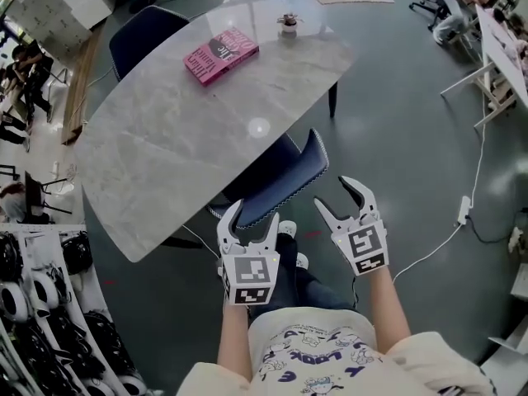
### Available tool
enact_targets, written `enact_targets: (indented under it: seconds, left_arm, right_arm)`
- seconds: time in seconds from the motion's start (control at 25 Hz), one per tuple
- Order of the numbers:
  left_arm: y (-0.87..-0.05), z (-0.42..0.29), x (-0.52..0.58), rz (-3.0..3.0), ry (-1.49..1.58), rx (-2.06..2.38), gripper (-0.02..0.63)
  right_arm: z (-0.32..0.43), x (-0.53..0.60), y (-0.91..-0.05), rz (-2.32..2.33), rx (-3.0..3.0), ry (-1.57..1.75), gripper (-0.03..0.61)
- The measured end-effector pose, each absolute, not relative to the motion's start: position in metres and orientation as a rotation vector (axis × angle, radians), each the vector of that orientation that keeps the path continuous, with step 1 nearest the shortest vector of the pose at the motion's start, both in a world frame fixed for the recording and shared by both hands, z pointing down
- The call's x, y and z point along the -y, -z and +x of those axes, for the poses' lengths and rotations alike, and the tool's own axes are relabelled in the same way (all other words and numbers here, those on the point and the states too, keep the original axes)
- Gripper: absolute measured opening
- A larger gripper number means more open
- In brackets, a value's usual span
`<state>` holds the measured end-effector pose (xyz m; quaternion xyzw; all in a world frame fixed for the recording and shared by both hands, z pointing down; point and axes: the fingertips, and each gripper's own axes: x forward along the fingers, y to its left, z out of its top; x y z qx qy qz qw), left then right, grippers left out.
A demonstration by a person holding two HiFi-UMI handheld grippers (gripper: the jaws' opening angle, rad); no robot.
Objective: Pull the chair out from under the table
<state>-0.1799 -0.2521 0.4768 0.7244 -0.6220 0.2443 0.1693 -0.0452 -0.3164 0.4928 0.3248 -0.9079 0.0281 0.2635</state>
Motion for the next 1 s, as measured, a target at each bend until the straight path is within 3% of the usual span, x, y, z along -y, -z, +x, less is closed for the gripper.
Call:
enact_targets:
  seconds: [1.0]
  left_arm:
    - [-0.588, -0.155, 0.279, 2.079, -1.079, 1.317, 0.302]
  right_arm:
    - [-0.06, 0.349, -0.577, 0.564, 2.231, 0.119, 0.313]
